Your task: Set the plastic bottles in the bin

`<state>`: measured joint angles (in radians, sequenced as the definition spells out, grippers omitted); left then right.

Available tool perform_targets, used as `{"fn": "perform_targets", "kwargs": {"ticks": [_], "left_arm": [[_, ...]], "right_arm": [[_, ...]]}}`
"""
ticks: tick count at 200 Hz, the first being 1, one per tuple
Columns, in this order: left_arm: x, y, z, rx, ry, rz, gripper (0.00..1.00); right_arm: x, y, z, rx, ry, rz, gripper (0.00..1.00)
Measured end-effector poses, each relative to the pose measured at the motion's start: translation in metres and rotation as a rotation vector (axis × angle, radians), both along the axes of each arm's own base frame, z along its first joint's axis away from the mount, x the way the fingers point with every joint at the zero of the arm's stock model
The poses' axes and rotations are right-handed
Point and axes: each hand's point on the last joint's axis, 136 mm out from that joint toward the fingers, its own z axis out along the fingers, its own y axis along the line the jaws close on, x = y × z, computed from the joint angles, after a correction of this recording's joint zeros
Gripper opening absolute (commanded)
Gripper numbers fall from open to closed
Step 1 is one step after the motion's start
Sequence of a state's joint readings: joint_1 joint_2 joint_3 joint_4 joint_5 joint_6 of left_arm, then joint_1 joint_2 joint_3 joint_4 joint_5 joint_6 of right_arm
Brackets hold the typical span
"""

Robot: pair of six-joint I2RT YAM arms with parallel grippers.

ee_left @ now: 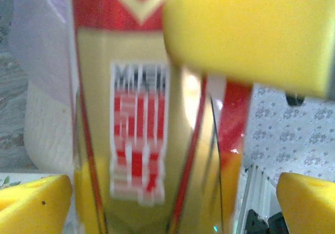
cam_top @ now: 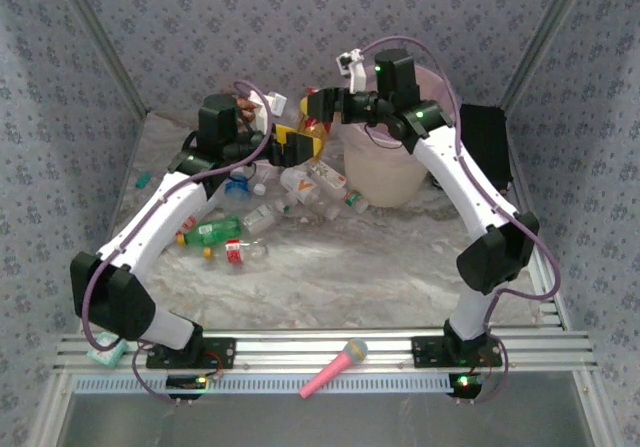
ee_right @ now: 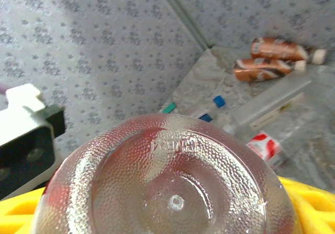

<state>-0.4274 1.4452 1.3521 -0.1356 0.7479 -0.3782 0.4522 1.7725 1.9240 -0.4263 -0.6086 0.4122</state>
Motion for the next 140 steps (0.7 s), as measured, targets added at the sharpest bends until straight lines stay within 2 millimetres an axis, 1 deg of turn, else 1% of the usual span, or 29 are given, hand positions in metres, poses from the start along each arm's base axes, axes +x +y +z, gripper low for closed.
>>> {"fn": "perform_targets", "kwargs": {"ticks": [20, 40, 53, 65, 76, 93, 104, 116, 129, 140], "left_arm": [[-0.003, 0.008, -0.004, 0.035, 0.005, 0.02, 1.0], [0.0, 0.024, -0.005, 0.053, 0.018, 0.063, 1.0], [0.007, 0.039, -0.006, 0.062, 0.024, 0.113, 1.0], [0.016, 0.054, -0.011, 0.073, 0.039, 0.171, 1.0], [0.027, 0.071, -0.019, 0.092, 0.059, 0.243, 1.0], [0.043, 0.097, -0.034, 0.137, 0.098, 0.36, 1.0], [0.053, 0.113, -0.043, 0.169, 0.119, 0.432, 1.0], [0.065, 0.131, -0.054, 0.21, 0.144, 0.505, 1.0], [0.08, 0.149, -0.065, 0.251, 0.171, 0.578, 1.0], [0.092, 0.163, -0.073, 0.284, 0.183, 0.631, 1.0]], "right_arm": [[0.008, -0.016, 0.009, -0.029, -0.042, -0.057, 0.64], [0.009, -0.036, 0.028, -0.059, -0.103, -0.119, 0.63], [0.005, -0.05, 0.045, -0.065, -0.145, -0.156, 0.63], [0.001, -0.065, 0.06, -0.06, -0.173, -0.185, 0.62], [0.0, -0.084, 0.075, -0.051, -0.198, -0.226, 0.61], [0.006, -0.114, 0.091, -0.048, -0.227, -0.302, 0.61], [0.012, -0.132, 0.097, -0.054, -0.239, -0.353, 0.61], [0.019, -0.148, 0.098, -0.07, -0.242, -0.401, 0.61], [0.028, -0.16, 0.095, -0.092, -0.237, -0.443, 0.61], [0.036, -0.168, 0.088, -0.117, -0.223, -0.471, 0.61]]}}
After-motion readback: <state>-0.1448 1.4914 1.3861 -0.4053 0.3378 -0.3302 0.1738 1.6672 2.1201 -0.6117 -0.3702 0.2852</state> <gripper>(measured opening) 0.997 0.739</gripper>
